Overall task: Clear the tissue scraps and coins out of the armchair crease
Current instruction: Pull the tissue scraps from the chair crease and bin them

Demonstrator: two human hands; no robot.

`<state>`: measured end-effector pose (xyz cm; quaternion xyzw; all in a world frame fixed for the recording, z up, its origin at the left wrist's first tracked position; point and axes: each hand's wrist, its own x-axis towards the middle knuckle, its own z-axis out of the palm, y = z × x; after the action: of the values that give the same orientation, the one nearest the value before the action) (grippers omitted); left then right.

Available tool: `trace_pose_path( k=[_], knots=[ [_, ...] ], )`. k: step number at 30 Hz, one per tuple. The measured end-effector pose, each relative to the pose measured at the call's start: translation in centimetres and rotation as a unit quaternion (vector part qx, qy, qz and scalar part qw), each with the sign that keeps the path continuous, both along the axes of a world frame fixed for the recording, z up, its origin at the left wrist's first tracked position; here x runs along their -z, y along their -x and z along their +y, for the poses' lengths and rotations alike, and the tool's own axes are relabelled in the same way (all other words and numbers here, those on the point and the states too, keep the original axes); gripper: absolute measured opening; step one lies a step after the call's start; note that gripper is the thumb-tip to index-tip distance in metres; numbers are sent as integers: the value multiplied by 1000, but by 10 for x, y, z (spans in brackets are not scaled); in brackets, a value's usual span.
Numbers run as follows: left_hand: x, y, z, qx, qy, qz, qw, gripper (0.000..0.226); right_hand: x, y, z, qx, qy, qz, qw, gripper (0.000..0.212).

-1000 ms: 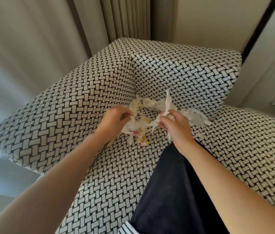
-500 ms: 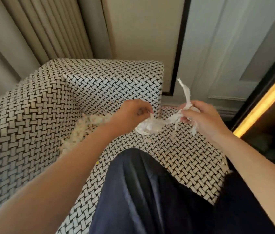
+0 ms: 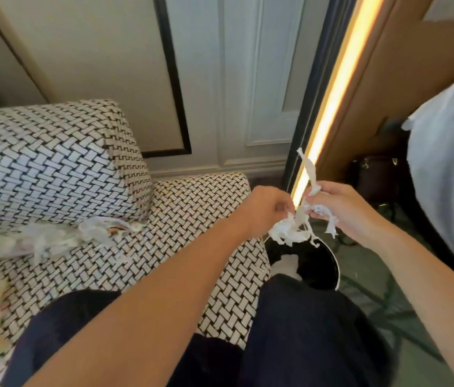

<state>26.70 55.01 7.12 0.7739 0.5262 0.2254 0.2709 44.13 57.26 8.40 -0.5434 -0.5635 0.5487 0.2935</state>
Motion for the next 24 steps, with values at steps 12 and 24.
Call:
trace_pose_path(
  k=[12,24],
  knots=[
    [63,-54,12,-45,192,17,980,35,112,-38,20,61,124,-5,990,8],
    [54,-25,-3,-62,217,20,974,30,115,-29,6,30,253,-17,967,65]
  ],
)
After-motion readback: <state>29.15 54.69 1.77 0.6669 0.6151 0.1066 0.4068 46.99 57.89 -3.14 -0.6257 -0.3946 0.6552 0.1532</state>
